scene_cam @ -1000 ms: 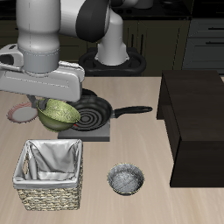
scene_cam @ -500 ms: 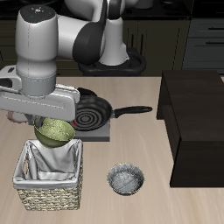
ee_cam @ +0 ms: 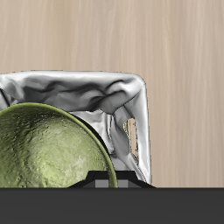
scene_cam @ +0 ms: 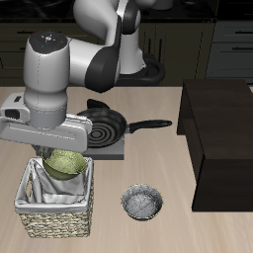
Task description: Place the green bowl in the basket
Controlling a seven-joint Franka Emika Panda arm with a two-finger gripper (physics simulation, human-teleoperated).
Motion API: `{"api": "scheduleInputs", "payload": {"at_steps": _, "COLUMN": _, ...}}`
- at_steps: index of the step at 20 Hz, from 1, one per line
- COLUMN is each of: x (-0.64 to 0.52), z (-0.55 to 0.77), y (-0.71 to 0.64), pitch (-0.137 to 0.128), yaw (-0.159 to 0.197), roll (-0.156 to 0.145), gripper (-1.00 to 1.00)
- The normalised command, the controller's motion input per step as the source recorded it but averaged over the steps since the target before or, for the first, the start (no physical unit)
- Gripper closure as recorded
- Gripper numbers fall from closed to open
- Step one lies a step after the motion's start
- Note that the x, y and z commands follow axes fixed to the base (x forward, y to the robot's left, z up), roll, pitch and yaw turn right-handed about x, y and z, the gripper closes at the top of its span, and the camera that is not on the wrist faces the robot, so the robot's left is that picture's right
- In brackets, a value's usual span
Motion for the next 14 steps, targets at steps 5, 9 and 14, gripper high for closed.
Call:
{"api": "scheduleInputs", "payload": {"at_steps": 5, "x": -0.06, "z": -0.25, "y": 0.12, "pitch": 0.01, "yaw": 0.071, "roll": -0.005, "gripper": -1.0}}
{"api": "scheduleInputs", "payload": {"at_steps": 9, "x": -0.18, "z": -0.13, "y": 0.3, "pitch": 0.013, "yaw": 0.013, "roll": 0.105, "gripper": -1.0}}
{"api": "scheduleInputs", "payload": {"at_steps": 14, "x": -0.13, "z": 0.03, "y": 0.16, "pitch": -0.012, "yaw": 0.015, "roll": 0.041, "gripper": -1.0}}
